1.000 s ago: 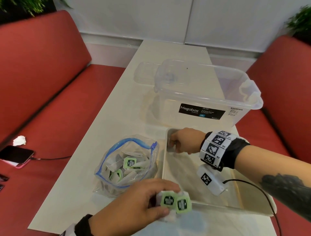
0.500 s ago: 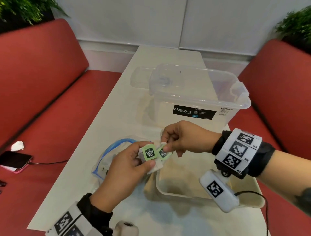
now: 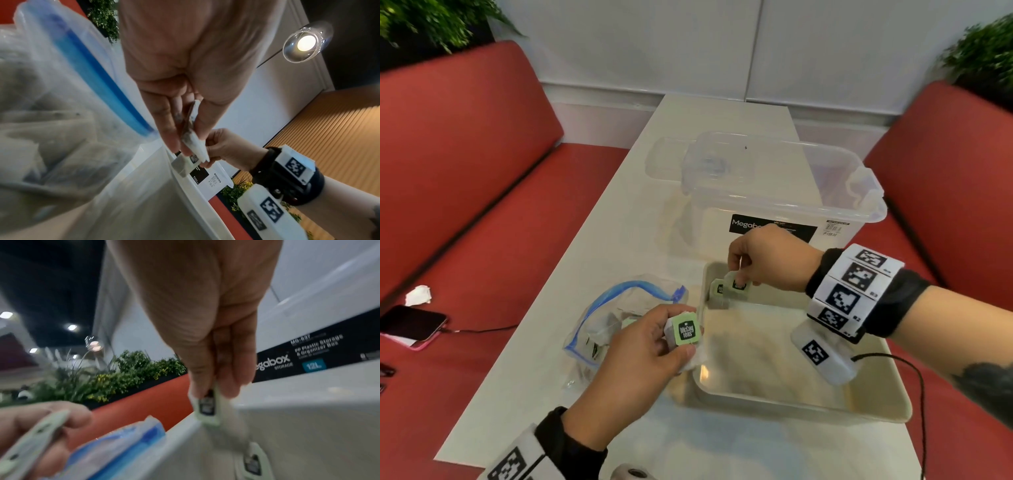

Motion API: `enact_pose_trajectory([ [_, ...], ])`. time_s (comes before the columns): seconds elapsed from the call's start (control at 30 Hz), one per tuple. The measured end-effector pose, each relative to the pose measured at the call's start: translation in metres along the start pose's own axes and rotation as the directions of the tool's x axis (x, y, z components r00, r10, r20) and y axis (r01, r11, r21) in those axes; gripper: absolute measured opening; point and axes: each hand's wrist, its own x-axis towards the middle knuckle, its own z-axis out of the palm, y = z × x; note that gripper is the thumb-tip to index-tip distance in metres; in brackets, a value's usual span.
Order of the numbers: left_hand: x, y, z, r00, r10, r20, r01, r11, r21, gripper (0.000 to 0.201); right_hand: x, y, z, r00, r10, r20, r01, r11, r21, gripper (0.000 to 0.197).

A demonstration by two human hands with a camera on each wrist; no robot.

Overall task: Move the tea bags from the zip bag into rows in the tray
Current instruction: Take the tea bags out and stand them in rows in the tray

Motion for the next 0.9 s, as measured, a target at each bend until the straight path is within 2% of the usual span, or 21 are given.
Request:
enact_pose_trajectory([
  [0.13,-0.006,0.000,0.003,0.998,-0.047,0.037,0.047,0.999,0.017,0.040,0.009,0.007,0.014,0.997,0.024,0.077,-0.019,0.998,-0.058,0.009],
  [0.27,-0.009,-0.003,0.004,0.993,-0.100,0.065,0.100,0.995,0.013,0.040,0.023,0.007,0.029,0.995,0.052,0.089,-0.038,0.988,-0.152,0.008],
  [0.43,-0.011,-0.005,0.004,0.992,-0.111,0.067,0.112,0.994,-0.001,0.028,0.038,0.006,0.047,0.990,0.085,0.115,-0.052,0.963,-0.264,0.009],
  [0.6,-0.010,0.000,0.005,0.993,-0.095,0.069,0.098,0.994,-0.044,0.022,0.044,0.007,0.055,0.991,0.073,0.112,-0.035,0.951,-0.308,0.014],
  [0.9,-0.009,-0.001,0.007,0.989,-0.108,0.101,0.109,0.994,-0.009,0.018,0.039,0.006,0.059,0.998,0.009,0.059,0.014,0.927,-0.374,0.020],
])
